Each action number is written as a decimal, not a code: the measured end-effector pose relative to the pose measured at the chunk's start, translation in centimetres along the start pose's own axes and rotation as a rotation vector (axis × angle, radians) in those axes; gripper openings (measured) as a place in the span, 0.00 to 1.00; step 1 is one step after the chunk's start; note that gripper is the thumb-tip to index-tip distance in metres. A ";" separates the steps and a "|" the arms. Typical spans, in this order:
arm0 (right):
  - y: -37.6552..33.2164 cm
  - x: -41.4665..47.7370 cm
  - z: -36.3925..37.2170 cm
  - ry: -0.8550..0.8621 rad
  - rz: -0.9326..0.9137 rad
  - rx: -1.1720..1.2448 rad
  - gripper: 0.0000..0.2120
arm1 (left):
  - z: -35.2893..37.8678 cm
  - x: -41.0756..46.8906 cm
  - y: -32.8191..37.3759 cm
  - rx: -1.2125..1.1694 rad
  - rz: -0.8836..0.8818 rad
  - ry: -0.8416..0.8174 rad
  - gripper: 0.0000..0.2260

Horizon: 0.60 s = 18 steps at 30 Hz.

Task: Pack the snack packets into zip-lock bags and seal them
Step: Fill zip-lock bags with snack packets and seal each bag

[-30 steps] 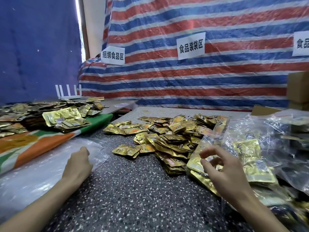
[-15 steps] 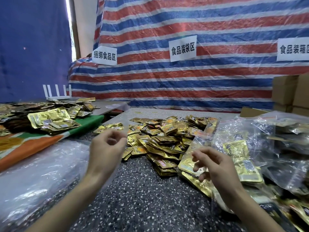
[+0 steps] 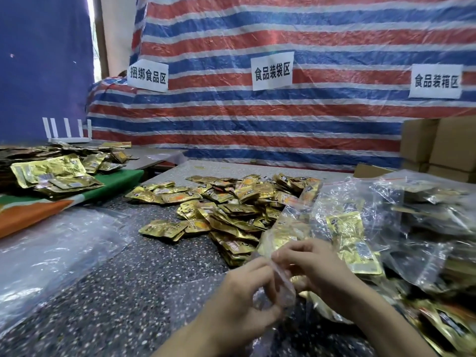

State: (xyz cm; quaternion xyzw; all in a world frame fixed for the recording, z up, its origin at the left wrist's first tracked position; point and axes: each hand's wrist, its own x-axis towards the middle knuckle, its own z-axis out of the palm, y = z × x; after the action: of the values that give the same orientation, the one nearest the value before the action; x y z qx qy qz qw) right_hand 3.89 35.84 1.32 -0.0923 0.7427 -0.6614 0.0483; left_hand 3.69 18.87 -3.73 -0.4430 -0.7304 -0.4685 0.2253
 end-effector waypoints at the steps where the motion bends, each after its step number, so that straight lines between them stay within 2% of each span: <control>1: 0.0 0.0 0.0 -0.001 -0.003 0.002 0.07 | -0.1 -0.2 0.1 -0.032 -0.062 0.001 0.11; 3: -0.2 -0.1 0.2 -0.010 -0.004 0.019 0.05 | -0.5 -0.1 0.8 -0.193 -0.284 0.024 0.15; 5: -0.3 -0.2 0.2 -0.036 0.002 0.035 0.08 | -0.7 0.2 1.2 -0.400 -0.468 0.090 0.22; 8: -0.4 -0.5 0.1 -0.107 0.004 -0.008 0.09 | -1.1 0.9 1.3 -0.517 -0.597 0.107 0.29; 12: -0.4 -0.6 0.0 -0.171 -0.006 -0.036 0.08 | -1.6 1.1 1.2 -0.658 -0.651 0.074 0.17; 14: -0.5 -0.7 -0.2 -0.187 -0.011 0.006 0.10 | -2.0 1.1 1.0 -0.685 -0.687 0.077 0.17; 16: -0.7 -0.5 -0.4 -0.134 -0.015 0.096 0.11 | -2.5 1.0 0.6 -0.682 -0.694 0.105 0.15; 18: -0.8 -0.2 -0.8 0.022 -0.008 0.217 0.07 | -3.3 1.1 0.5 -0.658 -0.684 0.178 0.10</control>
State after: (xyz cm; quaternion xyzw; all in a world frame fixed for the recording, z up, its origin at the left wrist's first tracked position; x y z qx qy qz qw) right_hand 3.98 36.62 2.22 -0.0825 0.6667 -0.7393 0.0471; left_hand 3.25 16.49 -1.18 -0.1834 -0.6252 -0.7580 -0.0319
